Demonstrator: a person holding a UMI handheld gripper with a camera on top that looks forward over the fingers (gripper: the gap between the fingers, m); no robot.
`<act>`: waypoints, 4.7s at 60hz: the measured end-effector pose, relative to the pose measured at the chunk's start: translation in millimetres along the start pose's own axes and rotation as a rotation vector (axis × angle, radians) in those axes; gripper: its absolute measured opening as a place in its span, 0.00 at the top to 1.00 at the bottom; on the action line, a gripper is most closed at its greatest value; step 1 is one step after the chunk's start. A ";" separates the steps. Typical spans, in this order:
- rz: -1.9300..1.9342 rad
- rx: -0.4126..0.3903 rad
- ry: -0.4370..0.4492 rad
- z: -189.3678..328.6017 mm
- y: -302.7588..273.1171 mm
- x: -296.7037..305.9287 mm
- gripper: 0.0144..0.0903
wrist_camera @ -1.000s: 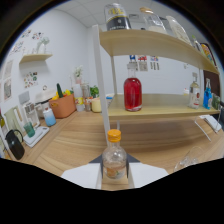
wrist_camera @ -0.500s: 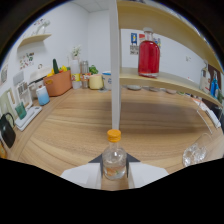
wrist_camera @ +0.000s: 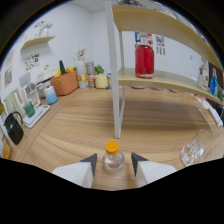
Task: Make me a cup of Mount Fuji.
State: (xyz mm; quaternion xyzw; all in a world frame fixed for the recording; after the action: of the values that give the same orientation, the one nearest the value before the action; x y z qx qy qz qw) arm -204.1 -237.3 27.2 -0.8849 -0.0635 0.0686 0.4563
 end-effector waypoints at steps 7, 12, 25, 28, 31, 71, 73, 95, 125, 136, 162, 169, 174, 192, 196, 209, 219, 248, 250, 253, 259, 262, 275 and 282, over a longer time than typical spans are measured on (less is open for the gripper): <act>-0.023 0.031 -0.024 -32.0 -16.8 7.3 0.06; -0.038 0.077 -0.023 -62.3 -34.3 23.5 0.05; -0.031 0.153 0.032 -122.4 -55.8 106.3 0.05; -0.022 0.148 0.053 -128.4 -50.1 130.1 0.05; -0.012 0.135 0.080 -131.5 -41.8 154.9 0.05; 0.021 0.316 0.150 -117.8 -182.6 316.0 0.10; 0.021 0.311 0.151 -108.1 -185.1 320.8 0.13; -0.014 0.260 0.146 -47.0 -184.7 336.7 0.70; 0.052 0.243 0.124 -112.6 -141.3 318.5 0.73; -0.009 0.129 0.184 -99.3 -72.2 311.7 0.73; -1.045 -0.057 0.425 -71.5 -63.1 314.1 0.73; -1.377 -0.105 0.473 -69.8 -67.1 311.7 0.73; -1.580 -0.126 0.491 -68.5 -70.4 310.2 0.73; -1.843 -0.145 0.504 -73.8 -76.8 308.1 0.72; -1.772 -0.115 0.496 -79.1 -80.6 303.7 0.73; -1.204 0.157 0.366 -124.8 -124.0 275.8 0.72; -0.708 0.340 0.189 -161.7 -139.0 288.6 0.72; 0.029 0.104 0.177 -92.5 -9.9 449.7 0.72; 0.046 0.082 0.173 -87.8 -2.3 453.6 0.72; 0.071 0.053 0.175 -87.5 6.2 456.8 0.72; 0.086 0.016 0.169 -77.7 19.3 464.1 0.72; 0.079 0.006 0.166 -76.5 23.0 464.5 0.72; 0.042 0.001 0.169 -80.3 34.7 463.2 0.71; 0.061 0.002 0.176 -83.7 38.0 464.4 0.71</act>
State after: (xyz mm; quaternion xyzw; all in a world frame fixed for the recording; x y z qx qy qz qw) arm 269.1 -244.7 14.8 -0.8886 0.0039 0.0046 0.4587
